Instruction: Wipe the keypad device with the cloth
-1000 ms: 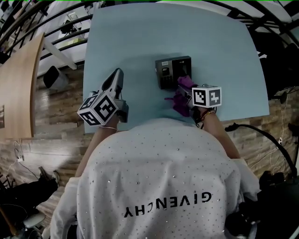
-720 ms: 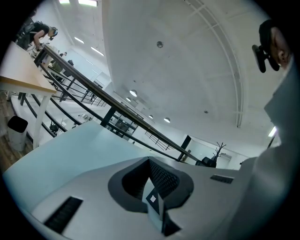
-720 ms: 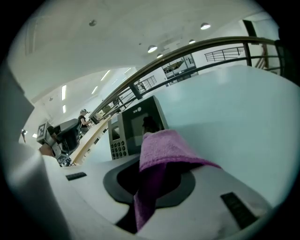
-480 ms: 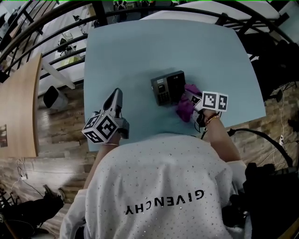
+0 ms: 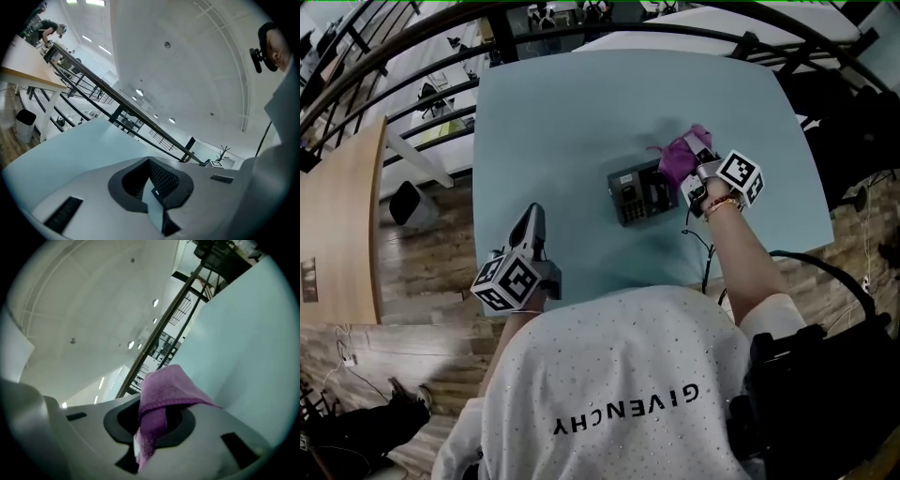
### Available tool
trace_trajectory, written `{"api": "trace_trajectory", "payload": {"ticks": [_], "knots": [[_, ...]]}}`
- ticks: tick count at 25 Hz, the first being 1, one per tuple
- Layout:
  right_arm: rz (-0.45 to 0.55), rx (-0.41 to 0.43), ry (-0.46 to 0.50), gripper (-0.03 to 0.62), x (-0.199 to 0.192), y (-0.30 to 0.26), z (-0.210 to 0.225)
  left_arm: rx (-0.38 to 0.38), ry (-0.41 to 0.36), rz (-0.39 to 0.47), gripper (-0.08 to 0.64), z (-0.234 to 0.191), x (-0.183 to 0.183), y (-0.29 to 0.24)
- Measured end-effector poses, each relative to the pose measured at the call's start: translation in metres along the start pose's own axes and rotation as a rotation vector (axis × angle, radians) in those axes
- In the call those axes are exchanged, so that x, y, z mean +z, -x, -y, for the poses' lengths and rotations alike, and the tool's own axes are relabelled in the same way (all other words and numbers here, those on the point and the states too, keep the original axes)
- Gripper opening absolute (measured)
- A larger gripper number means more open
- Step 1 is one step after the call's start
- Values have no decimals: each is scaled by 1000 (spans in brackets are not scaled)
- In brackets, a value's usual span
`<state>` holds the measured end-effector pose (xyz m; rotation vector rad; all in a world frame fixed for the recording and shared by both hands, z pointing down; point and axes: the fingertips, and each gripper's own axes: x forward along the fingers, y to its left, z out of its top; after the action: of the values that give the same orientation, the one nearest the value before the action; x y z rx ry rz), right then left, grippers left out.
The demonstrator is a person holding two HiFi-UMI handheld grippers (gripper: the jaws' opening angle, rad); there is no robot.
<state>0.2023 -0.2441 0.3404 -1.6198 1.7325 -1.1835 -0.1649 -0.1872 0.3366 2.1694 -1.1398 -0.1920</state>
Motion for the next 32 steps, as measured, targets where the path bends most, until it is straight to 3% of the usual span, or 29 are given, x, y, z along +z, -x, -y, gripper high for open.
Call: {"api": "trace_trajectory", "payload": {"ticks": [4,8,11,19,25,32], "knots": [[-101,-157,83,48,-34,3,38,10,3,-16,0,-6,-9,5],[-158,-223,185,48,-53,11,52,26,-1,-15,0,-12,-9,7],[-195,-302,332,48,-62,26,65,33,7,-13,0,-11,-11,10],[-195,-497,479,48,-81,60,94,44,-12,13,0,-6,-5,15],[-227,-558,580,48,-90,72,102,27,-24,30,0,-2,-6,21],[-247,-527,600,49,-91,85,107,21,-34,37,0,4,-2,35]]}}
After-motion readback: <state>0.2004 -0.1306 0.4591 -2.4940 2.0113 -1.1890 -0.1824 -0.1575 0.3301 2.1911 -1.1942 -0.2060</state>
